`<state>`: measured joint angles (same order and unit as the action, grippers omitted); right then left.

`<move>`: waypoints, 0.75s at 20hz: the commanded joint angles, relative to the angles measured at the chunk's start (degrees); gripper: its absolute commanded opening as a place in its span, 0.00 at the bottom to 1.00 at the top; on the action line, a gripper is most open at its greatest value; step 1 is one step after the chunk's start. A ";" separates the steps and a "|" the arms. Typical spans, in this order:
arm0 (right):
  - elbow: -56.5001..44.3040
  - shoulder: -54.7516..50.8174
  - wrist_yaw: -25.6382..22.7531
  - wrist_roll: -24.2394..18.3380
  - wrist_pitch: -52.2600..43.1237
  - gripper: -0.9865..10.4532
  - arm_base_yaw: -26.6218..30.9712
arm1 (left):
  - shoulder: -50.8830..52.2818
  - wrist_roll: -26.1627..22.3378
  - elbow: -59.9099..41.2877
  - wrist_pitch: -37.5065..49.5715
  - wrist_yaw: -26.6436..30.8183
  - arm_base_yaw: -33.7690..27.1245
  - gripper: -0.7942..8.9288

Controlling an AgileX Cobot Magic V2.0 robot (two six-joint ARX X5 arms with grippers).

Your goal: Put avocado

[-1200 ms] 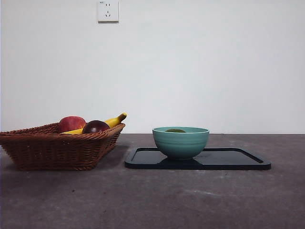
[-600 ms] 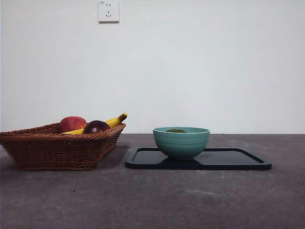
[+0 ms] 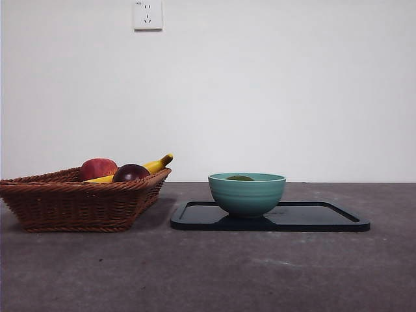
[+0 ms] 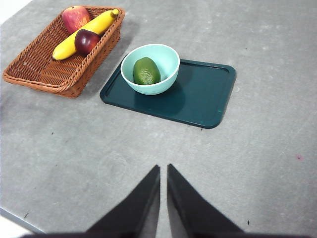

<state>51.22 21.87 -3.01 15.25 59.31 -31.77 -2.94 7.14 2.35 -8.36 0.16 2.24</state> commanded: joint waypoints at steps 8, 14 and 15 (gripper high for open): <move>0.55 0.02 -0.04 0.26 -0.61 0.10 -0.35 | 2.78 -2.75 -1.68 -2.60 -2.51 -1.09 0.15; 0.55 0.02 -0.04 0.26 -0.61 0.10 -0.35 | 2.78 -2.40 -1.68 -2.36 -2.54 -1.09 0.15; 0.55 0.02 -0.07 0.26 -0.61 0.10 -0.35 | 2.78 -2.40 -1.68 -2.36 -2.54 -1.09 0.15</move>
<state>51.22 21.82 -3.01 15.25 59.31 -31.77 -0.21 5.41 1.85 -10.31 -2.07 1.15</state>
